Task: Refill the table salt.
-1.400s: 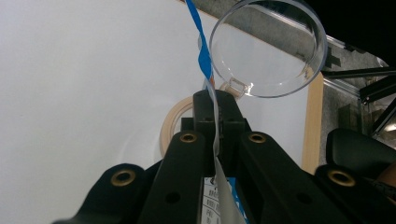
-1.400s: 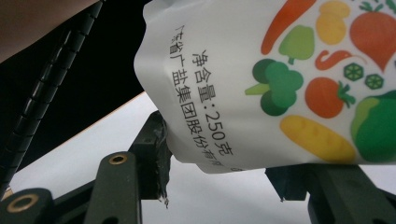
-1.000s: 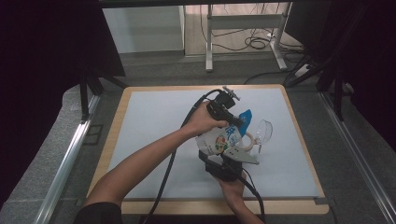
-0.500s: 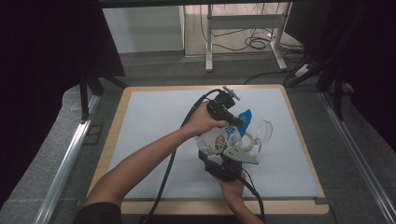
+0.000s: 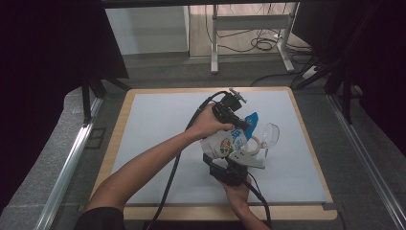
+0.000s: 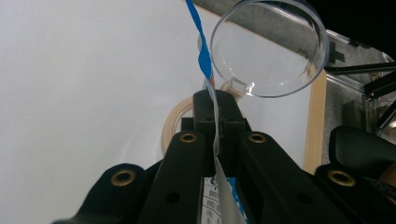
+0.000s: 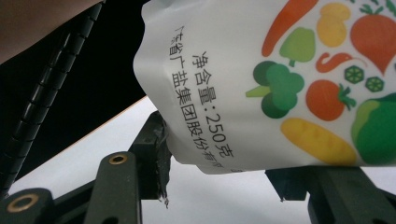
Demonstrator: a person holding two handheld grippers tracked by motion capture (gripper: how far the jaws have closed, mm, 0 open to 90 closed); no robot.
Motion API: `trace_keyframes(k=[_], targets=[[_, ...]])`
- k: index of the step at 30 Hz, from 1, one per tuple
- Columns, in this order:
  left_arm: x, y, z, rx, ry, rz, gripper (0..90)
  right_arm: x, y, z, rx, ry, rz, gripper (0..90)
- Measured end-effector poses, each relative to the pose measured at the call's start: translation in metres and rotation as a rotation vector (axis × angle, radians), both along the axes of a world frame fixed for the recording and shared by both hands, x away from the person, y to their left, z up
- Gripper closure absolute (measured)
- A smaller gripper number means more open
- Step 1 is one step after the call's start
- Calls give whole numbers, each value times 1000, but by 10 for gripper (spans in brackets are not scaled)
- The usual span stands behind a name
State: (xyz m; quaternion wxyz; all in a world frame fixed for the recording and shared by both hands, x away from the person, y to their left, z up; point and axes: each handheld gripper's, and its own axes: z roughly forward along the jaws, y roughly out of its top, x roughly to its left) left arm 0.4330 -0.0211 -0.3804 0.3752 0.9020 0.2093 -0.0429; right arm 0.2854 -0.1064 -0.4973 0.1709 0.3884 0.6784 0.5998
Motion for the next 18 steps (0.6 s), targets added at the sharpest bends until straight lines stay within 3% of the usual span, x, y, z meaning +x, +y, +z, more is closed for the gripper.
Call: trace_keyframes(k=[18], targets=[[2, 0, -1, 10, 0, 13, 899, 4, 1, -2, 2, -1, -2, 476]])
